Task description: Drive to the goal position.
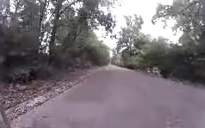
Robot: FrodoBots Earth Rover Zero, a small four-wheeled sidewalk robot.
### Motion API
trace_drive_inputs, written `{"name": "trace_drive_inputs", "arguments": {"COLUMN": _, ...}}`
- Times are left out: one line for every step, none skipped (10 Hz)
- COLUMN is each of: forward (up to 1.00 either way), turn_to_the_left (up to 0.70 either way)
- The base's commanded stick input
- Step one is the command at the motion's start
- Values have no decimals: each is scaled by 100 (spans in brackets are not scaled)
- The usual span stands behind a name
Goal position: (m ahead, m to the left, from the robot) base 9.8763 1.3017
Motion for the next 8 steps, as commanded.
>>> {"name": "trace_drive_inputs", "arguments": {"forward": 70, "turn_to_the_left": 0}}
{"name": "trace_drive_inputs", "arguments": {"forward": 70, "turn_to_the_left": 0}}
{"name": "trace_drive_inputs", "arguments": {"forward": 70, "turn_to_the_left": 0}}
{"name": "trace_drive_inputs", "arguments": {"forward": 70, "turn_to_the_left": 0}}
{"name": "trace_drive_inputs", "arguments": {"forward": 70, "turn_to_the_left": 0}}
{"name": "trace_drive_inputs", "arguments": {"forward": 70, "turn_to_the_left": 0}}
{"name": "trace_drive_inputs", "arguments": {"forward": 70, "turn_to_the_left": -2}}
{"name": "trace_drive_inputs", "arguments": {"forward": 70, "turn_to_the_left": -10}}
